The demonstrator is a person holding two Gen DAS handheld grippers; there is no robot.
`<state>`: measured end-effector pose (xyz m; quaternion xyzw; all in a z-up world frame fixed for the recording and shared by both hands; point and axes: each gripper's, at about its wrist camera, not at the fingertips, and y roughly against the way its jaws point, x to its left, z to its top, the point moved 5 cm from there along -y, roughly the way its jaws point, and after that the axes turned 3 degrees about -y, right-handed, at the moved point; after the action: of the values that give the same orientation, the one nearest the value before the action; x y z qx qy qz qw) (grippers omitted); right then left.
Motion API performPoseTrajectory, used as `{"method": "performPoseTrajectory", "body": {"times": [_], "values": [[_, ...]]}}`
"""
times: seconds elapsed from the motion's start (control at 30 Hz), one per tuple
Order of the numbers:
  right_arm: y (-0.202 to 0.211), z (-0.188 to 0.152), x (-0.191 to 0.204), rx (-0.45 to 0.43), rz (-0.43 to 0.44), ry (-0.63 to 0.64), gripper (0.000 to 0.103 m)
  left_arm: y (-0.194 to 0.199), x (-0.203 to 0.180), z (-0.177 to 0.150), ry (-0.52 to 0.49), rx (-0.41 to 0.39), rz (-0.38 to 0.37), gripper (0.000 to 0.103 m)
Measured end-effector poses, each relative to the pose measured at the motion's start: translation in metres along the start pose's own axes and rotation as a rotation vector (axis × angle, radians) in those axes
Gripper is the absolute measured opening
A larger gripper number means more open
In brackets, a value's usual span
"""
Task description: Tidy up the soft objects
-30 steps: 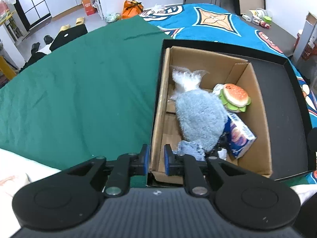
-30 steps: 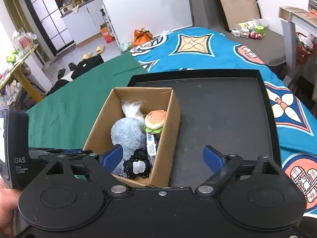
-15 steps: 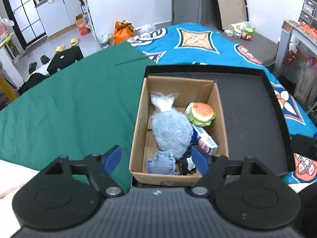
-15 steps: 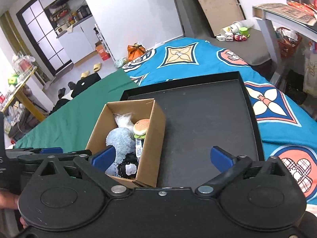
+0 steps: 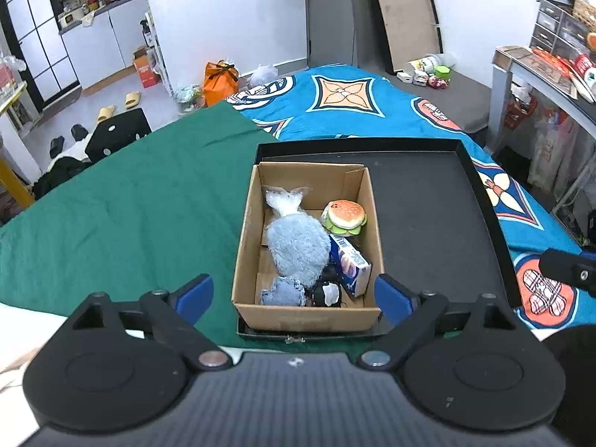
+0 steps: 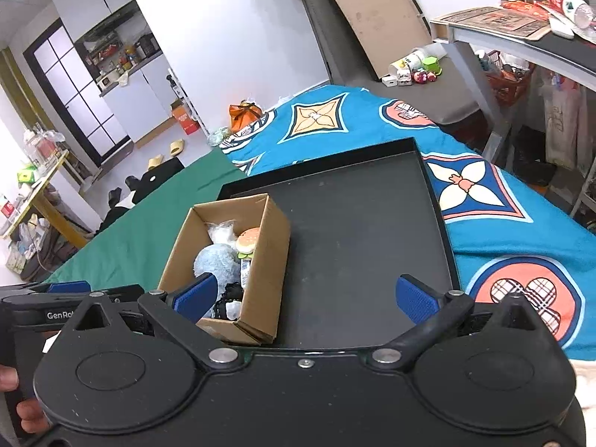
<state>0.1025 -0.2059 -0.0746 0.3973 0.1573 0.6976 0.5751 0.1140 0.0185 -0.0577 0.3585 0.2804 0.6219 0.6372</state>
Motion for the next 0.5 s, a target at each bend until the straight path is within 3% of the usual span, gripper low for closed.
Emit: {"method": "performPoseTrajectory", "body": {"times": [0.5], "values": [[0.045, -0.009, 0.014, -0.041, -0.002, 0.027, 0.103, 0.059, -0.004, -0.014, -0.009, -0.074, -0.024, 0.100]]}}
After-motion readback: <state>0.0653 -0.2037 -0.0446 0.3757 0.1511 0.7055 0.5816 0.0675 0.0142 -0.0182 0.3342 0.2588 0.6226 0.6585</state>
